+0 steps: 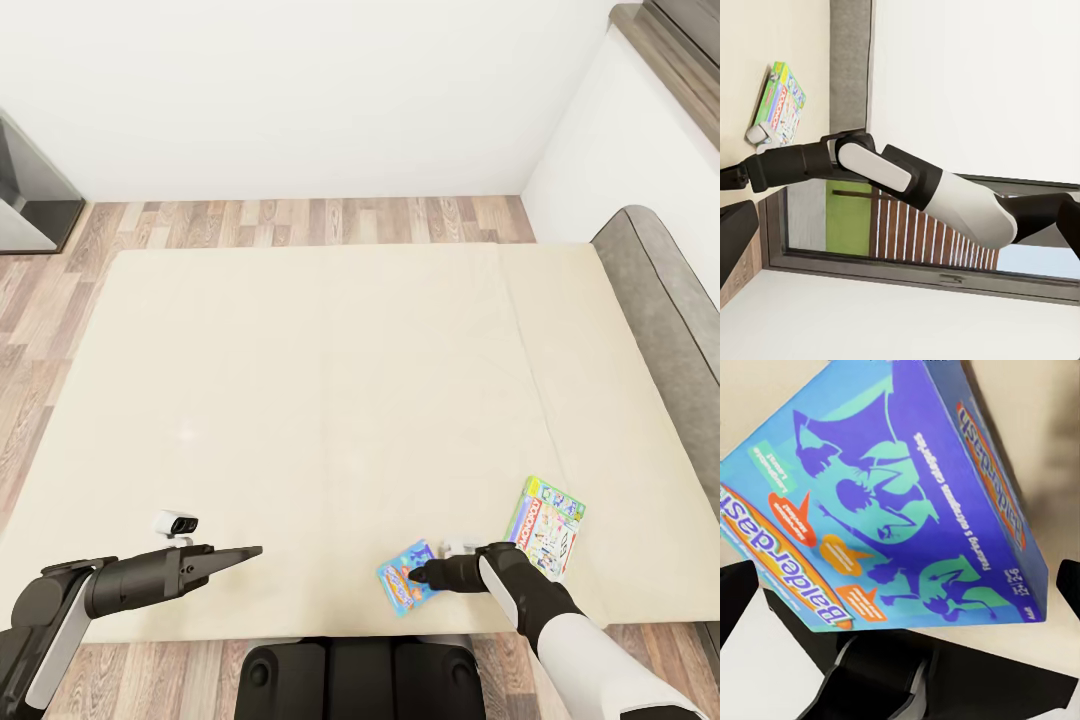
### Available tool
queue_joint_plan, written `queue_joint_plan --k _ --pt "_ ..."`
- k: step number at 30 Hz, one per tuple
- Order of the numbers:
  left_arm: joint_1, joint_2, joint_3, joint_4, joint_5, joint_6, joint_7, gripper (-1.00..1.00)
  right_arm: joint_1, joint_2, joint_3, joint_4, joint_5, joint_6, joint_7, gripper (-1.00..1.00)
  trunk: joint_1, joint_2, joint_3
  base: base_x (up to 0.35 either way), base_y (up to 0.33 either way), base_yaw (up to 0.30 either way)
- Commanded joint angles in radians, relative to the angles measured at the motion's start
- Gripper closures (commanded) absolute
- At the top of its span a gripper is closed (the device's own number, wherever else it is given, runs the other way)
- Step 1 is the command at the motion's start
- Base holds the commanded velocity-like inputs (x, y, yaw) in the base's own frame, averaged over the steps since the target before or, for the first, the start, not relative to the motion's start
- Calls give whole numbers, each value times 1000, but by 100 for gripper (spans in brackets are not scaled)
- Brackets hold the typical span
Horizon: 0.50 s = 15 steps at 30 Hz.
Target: Put all the toys in the child's room - the three board games (two on the bed and one on the table), the two jigsaw puzzles on the table, and the tennis ball on the table - inside the toy box on the table in the child's room.
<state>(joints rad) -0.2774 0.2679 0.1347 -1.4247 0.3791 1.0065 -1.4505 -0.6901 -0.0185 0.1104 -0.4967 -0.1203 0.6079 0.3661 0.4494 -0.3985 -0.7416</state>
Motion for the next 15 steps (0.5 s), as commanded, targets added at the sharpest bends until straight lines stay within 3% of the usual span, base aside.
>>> queue_joint_plan --k 1,15 --pt "0 0 0 0 1 11 -2 -100 0 -1 7 -2 -10 5 -2 -100 1 -2 -1 0 0 0" --pt "0 0 0 0 1 11 -2 -100 0 0 7 -3 -10 3 -1 -100 1 -2 -1 0 0 0"
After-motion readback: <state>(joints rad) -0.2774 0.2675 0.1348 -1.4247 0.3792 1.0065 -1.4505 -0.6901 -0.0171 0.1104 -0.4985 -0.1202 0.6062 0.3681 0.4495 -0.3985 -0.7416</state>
